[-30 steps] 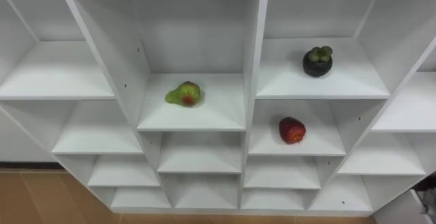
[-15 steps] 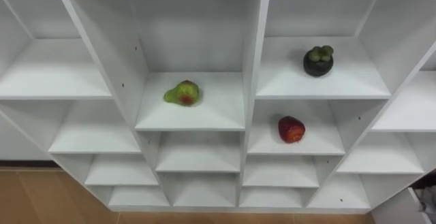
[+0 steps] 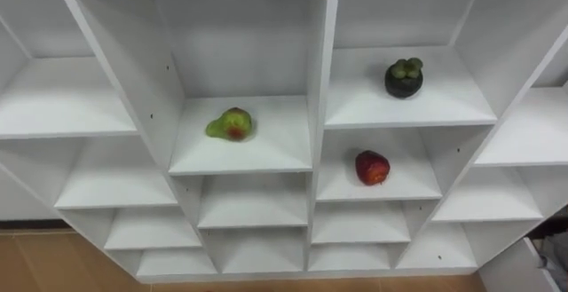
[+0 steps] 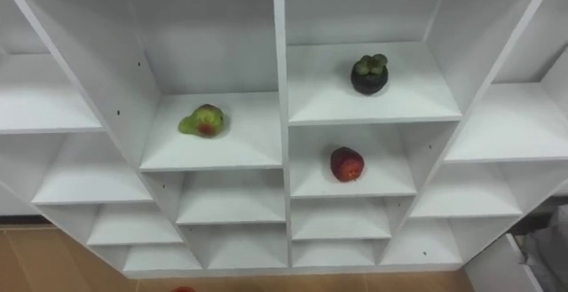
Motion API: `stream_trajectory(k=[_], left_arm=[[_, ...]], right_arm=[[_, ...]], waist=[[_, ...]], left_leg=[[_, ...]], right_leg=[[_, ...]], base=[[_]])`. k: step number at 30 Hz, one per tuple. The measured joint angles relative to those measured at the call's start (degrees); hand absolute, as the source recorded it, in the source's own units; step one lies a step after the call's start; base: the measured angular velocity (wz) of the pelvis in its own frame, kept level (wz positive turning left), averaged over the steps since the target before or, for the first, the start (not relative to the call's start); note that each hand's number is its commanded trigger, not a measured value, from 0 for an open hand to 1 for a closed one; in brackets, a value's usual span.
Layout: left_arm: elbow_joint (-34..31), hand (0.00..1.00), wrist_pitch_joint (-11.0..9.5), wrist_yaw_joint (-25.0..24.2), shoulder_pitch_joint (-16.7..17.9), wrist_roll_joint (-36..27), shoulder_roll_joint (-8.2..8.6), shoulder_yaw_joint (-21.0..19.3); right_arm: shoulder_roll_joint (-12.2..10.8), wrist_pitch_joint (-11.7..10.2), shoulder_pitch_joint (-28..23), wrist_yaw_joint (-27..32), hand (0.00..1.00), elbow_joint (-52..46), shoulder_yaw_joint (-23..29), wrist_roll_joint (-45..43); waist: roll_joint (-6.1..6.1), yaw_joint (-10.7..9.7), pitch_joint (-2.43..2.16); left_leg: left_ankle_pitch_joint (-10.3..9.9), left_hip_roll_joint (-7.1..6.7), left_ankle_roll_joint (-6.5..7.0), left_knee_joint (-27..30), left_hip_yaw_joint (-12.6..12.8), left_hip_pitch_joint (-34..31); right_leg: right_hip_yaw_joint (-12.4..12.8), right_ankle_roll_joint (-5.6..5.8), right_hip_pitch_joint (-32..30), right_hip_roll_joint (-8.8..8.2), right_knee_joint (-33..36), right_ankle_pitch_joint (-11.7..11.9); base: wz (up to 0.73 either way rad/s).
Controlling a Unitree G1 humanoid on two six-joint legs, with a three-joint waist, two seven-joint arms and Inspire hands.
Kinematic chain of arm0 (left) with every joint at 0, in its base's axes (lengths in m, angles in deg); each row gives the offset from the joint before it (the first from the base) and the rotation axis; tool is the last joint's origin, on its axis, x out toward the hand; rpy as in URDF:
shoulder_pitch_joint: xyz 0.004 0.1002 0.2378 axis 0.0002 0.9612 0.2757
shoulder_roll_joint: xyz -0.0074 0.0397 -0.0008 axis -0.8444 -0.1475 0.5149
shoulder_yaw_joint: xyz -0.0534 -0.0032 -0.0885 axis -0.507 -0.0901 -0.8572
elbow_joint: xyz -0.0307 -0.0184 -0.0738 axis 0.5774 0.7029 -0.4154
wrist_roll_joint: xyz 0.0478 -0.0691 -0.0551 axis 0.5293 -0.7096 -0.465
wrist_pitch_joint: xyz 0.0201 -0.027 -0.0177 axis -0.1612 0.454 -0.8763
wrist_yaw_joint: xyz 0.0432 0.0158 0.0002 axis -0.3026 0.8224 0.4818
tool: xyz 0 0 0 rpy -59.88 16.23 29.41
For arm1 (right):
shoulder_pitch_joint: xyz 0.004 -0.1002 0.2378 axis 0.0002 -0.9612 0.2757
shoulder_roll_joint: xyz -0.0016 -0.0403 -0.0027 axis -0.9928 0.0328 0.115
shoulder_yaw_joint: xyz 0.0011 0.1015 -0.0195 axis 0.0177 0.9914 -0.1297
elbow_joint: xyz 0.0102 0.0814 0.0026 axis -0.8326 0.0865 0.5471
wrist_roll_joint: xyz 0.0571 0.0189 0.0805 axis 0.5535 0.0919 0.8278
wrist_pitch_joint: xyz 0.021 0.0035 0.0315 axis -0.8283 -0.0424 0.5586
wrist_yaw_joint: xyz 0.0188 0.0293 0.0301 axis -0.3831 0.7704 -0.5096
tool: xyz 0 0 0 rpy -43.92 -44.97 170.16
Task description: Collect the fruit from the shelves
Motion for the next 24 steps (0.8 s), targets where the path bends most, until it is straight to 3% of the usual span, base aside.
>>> stream_trajectory(k=[6, 9, 16, 19, 22, 24], left_arm=[[-0.04, 1.00, -0.01, 0.37, 0.19, 0.06, -0.07, -0.21], [-0.53, 1.00, -0.07, 0.36, -0.09, 0.25, -0.08, -2.16], [-0.50, 1.00, -0.22, 1.67, -0.24, 0.28, -0.35, -4.60], [-1.00, 1.00, -0.57, 2.16, -0.22, 0.09, -0.30, -4.50], [-1.81, 1.00, -0.85, 2.57, -0.07, 0.10, -0.35, -4.41], [-2.81, 1.00, -0.88, 2.59, 0.91, 0.21, -0.30, -4.36]], right_arm=[[0.14, -0.17, -0.46, 1.76, 0.00, -0.91, 2.99, 3.90], [0.25, -0.49, -1.89, 5.46, 0.00, -5.48, 5.06, 3.78], [0.07, -1.92, -1.84, 19.35, 0.00, -21.22, 8.08, -2.12], [0.09, -3.08, -1.83, 26.62, 0.00, -31.09, 8.01, -5.53], [0.15, -5.70, -1.20, 33.25, 0.00, -38.01, 7.82, -7.65], [0.11, -5.81, -1.30, 36.83, 0.00, -41.22, 7.67, -9.87]], waist=[[0.00, -0.92, 0.02], [-0.16, -0.87, 0.02], [-0.49, -0.70, 0.06], [-1.02, -0.73, 0.03], [-1.48, -0.64, -0.12], [-1.62, -0.45, -0.21]], left_leg=[[-0.16, 0.08, 0.05, -0.14, 0.32, 0.54], [-0.20, 0.05, 0.08, -0.15, 0.39, 0.54], [-0.19, 0.12, 0.09, 0.00, 2.82, 0.52], [-0.22, 0.06, 0.12, -0.02, 2.85, 0.58], [-0.23, 0.05, 0.15, -0.01, 2.69, -0.02], [-0.23, 0.05, 0.15, -0.01, 2.66, -0.13]], right_leg=[[0.41, -0.01, -0.19, 0.09, 0.28, -0.06], [0.59, 0.00, -0.36, 0.08, 0.63, -0.07], [2.49, -0.06, -2.17, 0.09, 2.08, -0.11], [2.84, 0.04, -2.16, 0.11, 2.18, -0.19], [2.86, 0.09, -2.85, 0.17, 2.17, -0.12], [2.83, 0.11, -2.87, 0.18, 2.05, -0.10]], base=[[-0.03], [-0.05], [-0.18], [-0.04], [0.03], [0.02]])
